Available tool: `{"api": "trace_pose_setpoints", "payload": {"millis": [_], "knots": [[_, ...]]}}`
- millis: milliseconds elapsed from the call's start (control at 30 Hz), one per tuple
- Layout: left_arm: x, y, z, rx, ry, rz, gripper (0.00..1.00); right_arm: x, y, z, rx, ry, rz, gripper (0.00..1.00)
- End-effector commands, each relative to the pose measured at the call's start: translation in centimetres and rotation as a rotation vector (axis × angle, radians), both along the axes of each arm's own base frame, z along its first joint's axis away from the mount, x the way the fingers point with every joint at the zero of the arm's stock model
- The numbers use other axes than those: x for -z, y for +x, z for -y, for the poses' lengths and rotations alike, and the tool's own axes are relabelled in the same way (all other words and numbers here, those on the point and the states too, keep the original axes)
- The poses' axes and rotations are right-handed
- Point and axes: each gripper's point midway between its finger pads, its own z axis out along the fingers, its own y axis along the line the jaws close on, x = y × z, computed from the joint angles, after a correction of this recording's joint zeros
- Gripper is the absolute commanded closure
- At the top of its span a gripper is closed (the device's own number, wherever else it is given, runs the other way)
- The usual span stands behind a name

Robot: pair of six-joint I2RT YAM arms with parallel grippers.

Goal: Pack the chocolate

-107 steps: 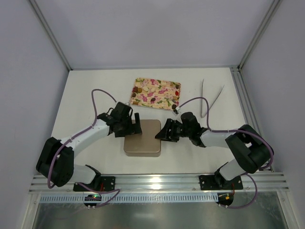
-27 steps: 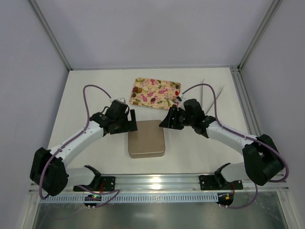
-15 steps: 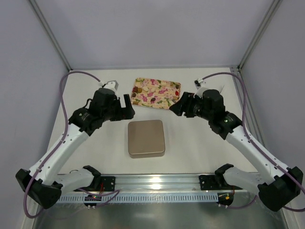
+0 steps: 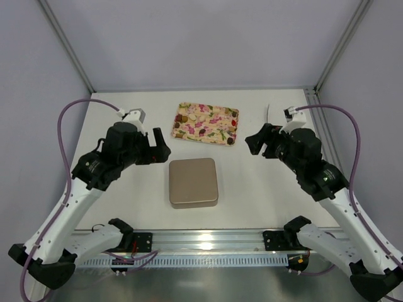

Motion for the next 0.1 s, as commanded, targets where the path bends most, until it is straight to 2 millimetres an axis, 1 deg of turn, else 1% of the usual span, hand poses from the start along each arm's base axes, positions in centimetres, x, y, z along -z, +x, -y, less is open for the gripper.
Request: {"api": "trace_pose_setpoints", "payload": {"millis": [0, 67], "knots": [[-0.26, -0.26, -0.41, 0.000, 0.009, 0.007, 0.02, -0.52, 0.23, 1.21, 0.050, -0.036, 0.020, 0.24], [-0.26, -0.24, -0.46, 0.004, 0.016, 0.010, 0.02, -1.07, 0.32, 1.32, 0.062, -0.021, 0.033, 0.23]]}}
